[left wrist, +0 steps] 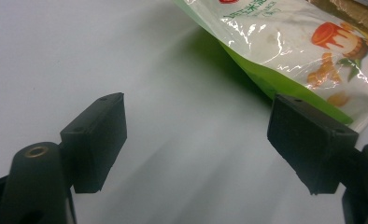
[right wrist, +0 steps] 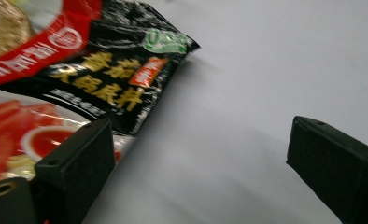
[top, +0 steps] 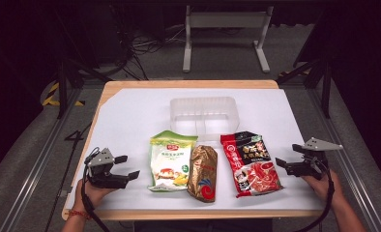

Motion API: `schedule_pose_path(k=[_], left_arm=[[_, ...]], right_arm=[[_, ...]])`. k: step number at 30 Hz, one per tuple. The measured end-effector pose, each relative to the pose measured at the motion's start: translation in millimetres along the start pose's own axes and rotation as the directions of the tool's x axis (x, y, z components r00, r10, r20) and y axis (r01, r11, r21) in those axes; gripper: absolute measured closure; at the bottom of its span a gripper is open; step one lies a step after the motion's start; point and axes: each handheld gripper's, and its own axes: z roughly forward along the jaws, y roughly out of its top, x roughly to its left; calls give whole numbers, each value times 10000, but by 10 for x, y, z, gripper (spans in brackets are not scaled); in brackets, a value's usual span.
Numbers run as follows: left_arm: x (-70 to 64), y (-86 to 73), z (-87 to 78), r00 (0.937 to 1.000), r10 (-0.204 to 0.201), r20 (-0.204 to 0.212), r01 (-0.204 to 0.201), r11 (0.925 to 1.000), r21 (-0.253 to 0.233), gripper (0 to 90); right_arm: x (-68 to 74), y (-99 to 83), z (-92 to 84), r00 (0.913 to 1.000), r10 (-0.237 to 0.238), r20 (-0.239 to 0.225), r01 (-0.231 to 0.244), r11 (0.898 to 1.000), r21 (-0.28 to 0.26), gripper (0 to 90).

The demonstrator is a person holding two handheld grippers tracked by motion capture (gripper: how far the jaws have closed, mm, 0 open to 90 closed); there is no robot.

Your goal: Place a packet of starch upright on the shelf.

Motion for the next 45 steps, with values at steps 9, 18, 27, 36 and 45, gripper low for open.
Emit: schedule_pose_path(k=[9,18,27,36,45], left_arm=[[-98,91,57,9994,287,189,-290,9995,121,239],[-55,309,304,9976,155,675,-175,9994,299,229],[15,542,610,9911,-248,1312,174,9982,568,210],[72,660,895,9739,-793,2125,605,9938,934,212],[40,712,1050,9545,-726,2891,406,9925,1152,434]], right_arm=[[63,24,-24,9971,-641,-410,630,9977,-262,77],[72,-9,-73,9962,-670,-556,648,9971,-405,128],[144,-24,-44,9918,-1021,-773,1007,9947,-222,137],[152,-25,-31,9903,-982,-984,965,9951,-216,138],[163,-12,-3,9897,-928,-1092,906,9956,-253,138]])
